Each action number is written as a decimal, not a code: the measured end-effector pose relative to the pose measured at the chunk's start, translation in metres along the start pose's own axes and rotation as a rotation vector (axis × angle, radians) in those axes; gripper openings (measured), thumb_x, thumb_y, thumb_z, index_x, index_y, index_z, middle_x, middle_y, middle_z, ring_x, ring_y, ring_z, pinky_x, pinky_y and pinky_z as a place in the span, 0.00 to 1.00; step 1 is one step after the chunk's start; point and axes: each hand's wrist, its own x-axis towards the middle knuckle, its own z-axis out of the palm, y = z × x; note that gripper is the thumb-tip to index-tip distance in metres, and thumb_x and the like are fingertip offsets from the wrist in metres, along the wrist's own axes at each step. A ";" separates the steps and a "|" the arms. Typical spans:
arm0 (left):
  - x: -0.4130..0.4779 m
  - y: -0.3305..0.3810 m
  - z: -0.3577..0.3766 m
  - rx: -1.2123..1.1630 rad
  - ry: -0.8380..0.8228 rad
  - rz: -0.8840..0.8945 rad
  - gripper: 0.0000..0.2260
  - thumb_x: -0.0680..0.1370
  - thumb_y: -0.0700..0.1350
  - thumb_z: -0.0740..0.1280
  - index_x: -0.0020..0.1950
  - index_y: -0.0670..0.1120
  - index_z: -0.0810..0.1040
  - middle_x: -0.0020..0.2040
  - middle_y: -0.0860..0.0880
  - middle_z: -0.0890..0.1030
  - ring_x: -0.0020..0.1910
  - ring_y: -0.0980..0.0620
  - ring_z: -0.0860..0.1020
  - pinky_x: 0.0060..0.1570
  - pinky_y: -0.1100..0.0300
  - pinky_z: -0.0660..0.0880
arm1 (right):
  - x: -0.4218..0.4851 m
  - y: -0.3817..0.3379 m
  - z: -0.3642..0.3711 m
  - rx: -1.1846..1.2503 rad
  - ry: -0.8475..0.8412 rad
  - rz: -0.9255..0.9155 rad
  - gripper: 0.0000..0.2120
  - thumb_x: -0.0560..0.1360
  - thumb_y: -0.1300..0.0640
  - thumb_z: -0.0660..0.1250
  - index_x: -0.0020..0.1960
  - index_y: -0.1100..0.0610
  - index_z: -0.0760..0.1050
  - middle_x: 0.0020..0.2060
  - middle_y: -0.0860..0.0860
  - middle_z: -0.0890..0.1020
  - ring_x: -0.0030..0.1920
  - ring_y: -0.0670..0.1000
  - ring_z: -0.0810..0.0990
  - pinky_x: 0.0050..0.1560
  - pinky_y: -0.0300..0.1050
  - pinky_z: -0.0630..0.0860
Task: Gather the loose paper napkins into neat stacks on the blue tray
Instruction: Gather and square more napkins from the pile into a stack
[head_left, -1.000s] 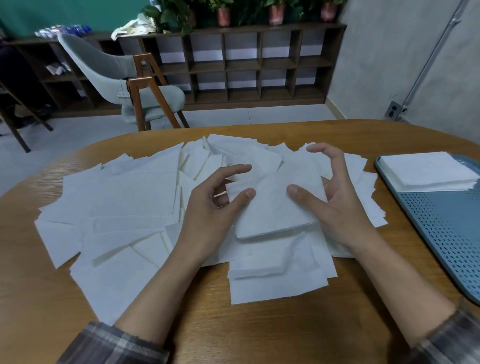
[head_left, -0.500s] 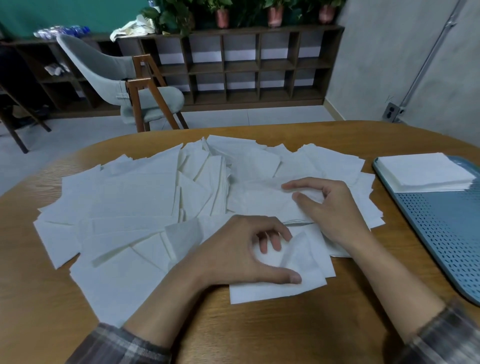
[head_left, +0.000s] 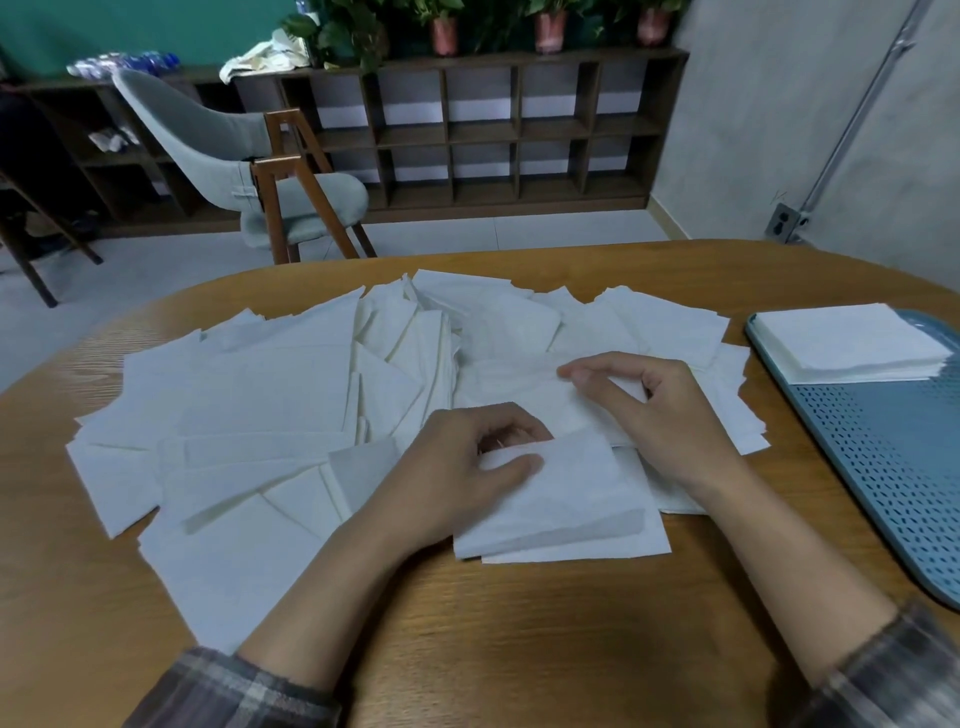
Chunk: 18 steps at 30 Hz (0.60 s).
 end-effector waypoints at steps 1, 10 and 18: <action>0.000 0.000 0.003 0.038 0.005 0.030 0.06 0.80 0.46 0.75 0.54 0.56 0.82 0.47 0.57 0.85 0.51 0.59 0.82 0.51 0.65 0.76 | 0.000 0.001 0.000 -0.017 0.002 -0.007 0.07 0.81 0.56 0.71 0.54 0.49 0.88 0.53 0.37 0.87 0.60 0.35 0.81 0.61 0.28 0.71; 0.003 -0.012 0.002 0.211 0.029 0.210 0.07 0.77 0.44 0.77 0.49 0.57 0.88 0.54 0.58 0.73 0.54 0.54 0.76 0.52 0.68 0.70 | -0.003 0.000 -0.001 -0.123 -0.105 -0.029 0.10 0.78 0.54 0.75 0.58 0.46 0.85 0.58 0.35 0.85 0.65 0.36 0.79 0.68 0.50 0.76; -0.004 0.002 0.003 0.177 -0.186 0.118 0.08 0.74 0.56 0.76 0.51 0.57 0.87 0.44 0.59 0.83 0.44 0.54 0.80 0.44 0.60 0.77 | -0.002 0.000 -0.001 -0.136 -0.074 -0.035 0.08 0.79 0.55 0.74 0.56 0.46 0.85 0.57 0.37 0.85 0.64 0.37 0.79 0.70 0.41 0.71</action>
